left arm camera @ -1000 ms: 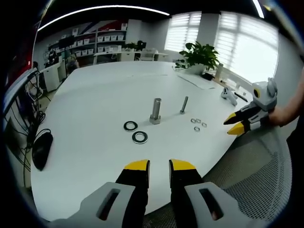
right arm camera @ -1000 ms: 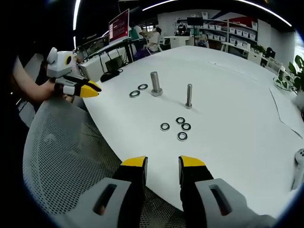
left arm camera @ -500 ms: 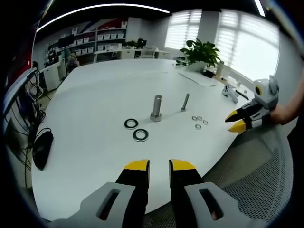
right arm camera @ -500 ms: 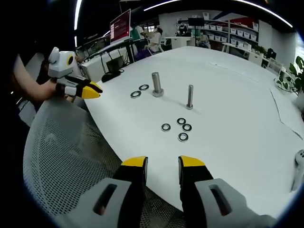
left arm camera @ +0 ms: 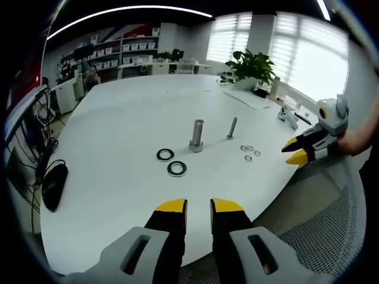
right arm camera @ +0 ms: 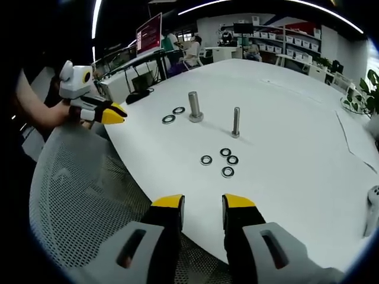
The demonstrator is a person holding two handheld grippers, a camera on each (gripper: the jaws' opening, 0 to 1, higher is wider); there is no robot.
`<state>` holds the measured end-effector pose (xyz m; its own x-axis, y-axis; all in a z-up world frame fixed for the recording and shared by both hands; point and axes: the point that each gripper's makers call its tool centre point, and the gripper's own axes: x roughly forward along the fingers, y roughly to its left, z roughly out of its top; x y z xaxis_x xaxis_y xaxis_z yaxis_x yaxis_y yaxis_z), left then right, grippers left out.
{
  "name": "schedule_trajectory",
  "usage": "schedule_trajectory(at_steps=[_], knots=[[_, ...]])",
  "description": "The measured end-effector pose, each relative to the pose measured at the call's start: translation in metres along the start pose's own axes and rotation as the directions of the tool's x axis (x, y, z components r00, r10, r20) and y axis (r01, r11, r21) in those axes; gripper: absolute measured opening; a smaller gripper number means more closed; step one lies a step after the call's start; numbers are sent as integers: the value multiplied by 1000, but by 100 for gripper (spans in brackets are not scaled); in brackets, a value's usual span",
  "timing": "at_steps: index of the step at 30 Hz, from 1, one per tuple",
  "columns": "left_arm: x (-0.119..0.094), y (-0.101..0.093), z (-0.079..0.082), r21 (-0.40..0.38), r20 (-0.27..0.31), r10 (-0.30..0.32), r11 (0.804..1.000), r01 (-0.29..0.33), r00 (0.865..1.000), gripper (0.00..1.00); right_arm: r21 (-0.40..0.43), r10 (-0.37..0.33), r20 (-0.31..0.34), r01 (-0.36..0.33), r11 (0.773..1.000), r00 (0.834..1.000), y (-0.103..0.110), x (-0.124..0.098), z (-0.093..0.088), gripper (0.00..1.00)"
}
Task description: Place the washer onto the threaded stud by aligning its center hole with the stud, sliding it down to the base, and recovering from edge contact or off-axis alignment until the washer reaches the visible bottom stop.
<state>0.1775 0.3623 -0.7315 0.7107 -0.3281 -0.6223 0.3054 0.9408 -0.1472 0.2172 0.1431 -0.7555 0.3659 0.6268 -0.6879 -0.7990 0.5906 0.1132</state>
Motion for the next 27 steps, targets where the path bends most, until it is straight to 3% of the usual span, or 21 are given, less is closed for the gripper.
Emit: schedule_trajectory(at_steps=[27], knots=[[4,5,-12,3,-59,11,1000,-11,998,14,14,-10,14,10,1000,1000,-3,-1,3,28]])
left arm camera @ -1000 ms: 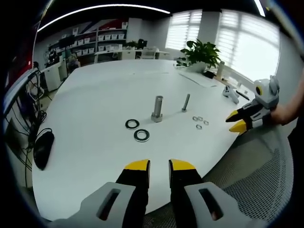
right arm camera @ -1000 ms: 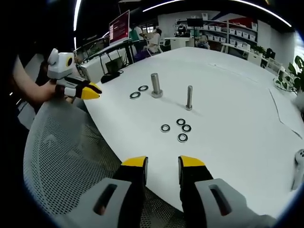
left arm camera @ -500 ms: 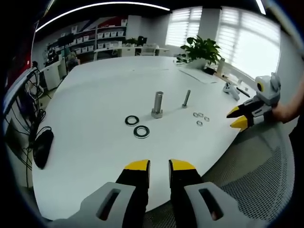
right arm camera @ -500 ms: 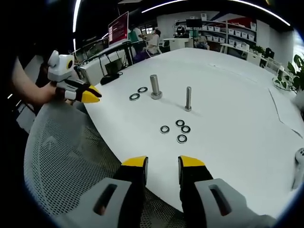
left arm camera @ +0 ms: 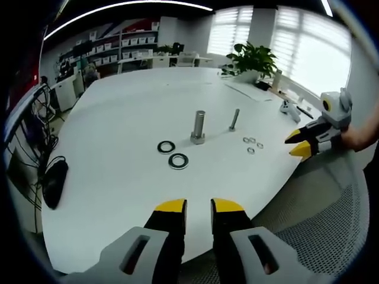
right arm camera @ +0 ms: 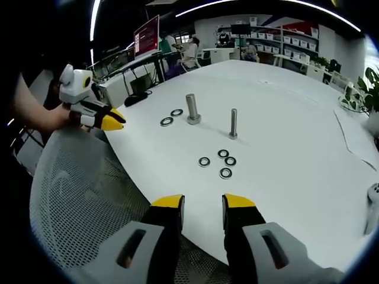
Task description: Place the washer onto the threaded stud by aligning its center hole with the stud, sliding it down to the base, and recovering from edge contact or off-axis alignment until the washer reaches the visible bottom stop.
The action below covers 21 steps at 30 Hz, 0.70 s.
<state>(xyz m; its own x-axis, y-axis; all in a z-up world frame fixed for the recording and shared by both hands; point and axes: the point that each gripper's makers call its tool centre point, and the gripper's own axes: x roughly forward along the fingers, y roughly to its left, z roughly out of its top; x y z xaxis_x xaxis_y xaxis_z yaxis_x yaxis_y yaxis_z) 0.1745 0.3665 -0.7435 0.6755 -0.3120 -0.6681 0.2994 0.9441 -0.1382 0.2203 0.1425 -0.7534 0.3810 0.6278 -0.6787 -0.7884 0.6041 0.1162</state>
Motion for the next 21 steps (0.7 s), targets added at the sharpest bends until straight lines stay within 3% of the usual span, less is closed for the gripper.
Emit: schedule_trajectory(at_steps=[15,21], knots=[[4,-2,-3,-11,-40,-18,1000,17,999,18,17,-13,4,13,1000,1000,-5,-1,1,28],[5,-5,-10,-4,-97,-26,1000,26,995,20,26,-11,1,11,1000,1000,-6,-1,0,29]])
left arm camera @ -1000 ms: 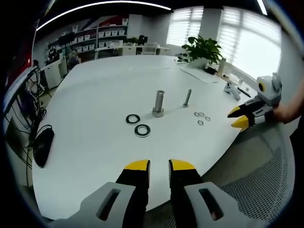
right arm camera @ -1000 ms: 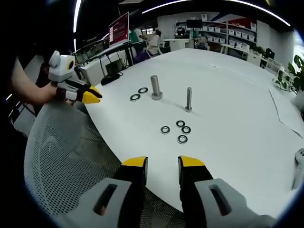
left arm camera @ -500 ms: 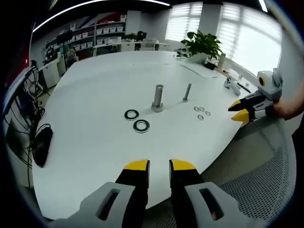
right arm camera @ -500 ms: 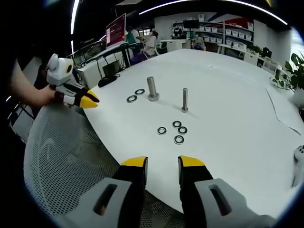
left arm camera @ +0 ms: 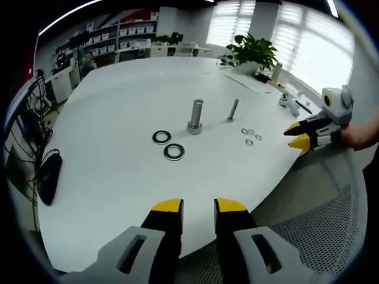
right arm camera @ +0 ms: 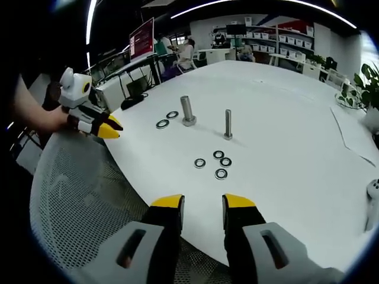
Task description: Place the washer onto the threaded stud by aligning its center hole with the stud, sliding it down to the base, and recovering from edge contact or off-axis alignment until the washer reaches the visible bottom stop.
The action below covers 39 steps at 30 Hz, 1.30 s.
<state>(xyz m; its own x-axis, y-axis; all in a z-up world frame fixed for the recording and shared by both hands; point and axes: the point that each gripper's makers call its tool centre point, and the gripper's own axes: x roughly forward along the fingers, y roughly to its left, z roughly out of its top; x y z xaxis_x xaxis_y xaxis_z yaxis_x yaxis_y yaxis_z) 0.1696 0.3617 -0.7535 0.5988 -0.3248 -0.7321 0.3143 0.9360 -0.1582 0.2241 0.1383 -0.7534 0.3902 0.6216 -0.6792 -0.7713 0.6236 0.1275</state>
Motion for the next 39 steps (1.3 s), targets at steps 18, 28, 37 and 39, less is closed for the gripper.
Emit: schedule_trajectory(at_steps=[18,28,37,39], knots=[[52,18,37,131,-131,38,991,-20,991,28,12,-9,15,9,1000,1000,-2,-1,3,29],[76,24,44,198,-202,65,980,-25,977,32,18,-14,23,13,1000,1000,-4,-1,4,29],[88,30,45,283,-264,88,959,-10,961,31,24,-25,34,24,999,999,-6,-3,6,29],[89,31,47,307,-265,92,952,-6,960,31,23,-25,32,24,999,999,-6,-3,5,29]])
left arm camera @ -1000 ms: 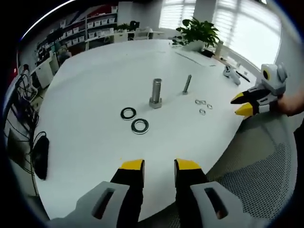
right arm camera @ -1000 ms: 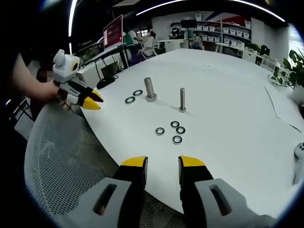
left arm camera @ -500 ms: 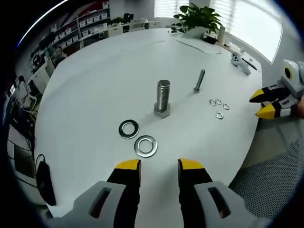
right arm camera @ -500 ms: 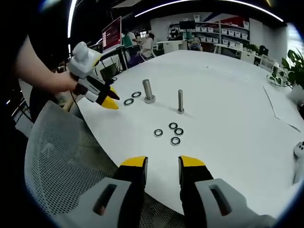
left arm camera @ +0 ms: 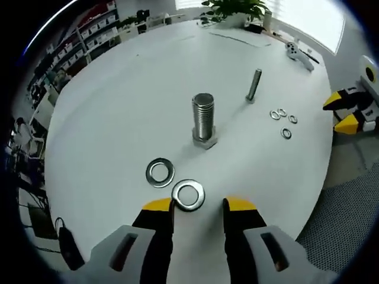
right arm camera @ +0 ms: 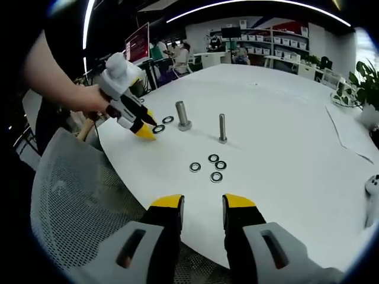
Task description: Place the washer onto the threaded stud by aligning its center hole with the stud, sliding it down to the base, and recovering from edge contact or off-axis alignment until the washer reaches the visible bottom stop.
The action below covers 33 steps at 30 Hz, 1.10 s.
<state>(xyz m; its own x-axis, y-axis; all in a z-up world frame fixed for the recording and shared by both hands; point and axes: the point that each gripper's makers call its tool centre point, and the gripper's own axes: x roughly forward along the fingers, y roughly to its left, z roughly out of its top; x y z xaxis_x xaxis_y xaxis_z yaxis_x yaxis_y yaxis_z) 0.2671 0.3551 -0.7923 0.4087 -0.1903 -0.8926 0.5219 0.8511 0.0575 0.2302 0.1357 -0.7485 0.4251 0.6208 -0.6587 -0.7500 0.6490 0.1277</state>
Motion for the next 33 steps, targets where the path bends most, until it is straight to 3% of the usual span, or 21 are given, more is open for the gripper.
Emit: schedule_trajectory(at_steps=[8,11,20,33], knots=[[0,10,7,18,-2,6,1000,-6,1000,29,1,-5,4,5,1000,1000,-1,0,1,29],[5,12,3,19,-31,-2,1000,3,1000,31,-1,-5,3,5,1000,1000,-1,0,1,29],[8,12,8,-7,-44,-54,999,54,998,28,0,-6,5,6,1000,1000,-1,0,1,29],[6,9,2,96,-178,-86,990,104,980,23,-1,-4,9,4,1000,1000,-1,0,2,29]])
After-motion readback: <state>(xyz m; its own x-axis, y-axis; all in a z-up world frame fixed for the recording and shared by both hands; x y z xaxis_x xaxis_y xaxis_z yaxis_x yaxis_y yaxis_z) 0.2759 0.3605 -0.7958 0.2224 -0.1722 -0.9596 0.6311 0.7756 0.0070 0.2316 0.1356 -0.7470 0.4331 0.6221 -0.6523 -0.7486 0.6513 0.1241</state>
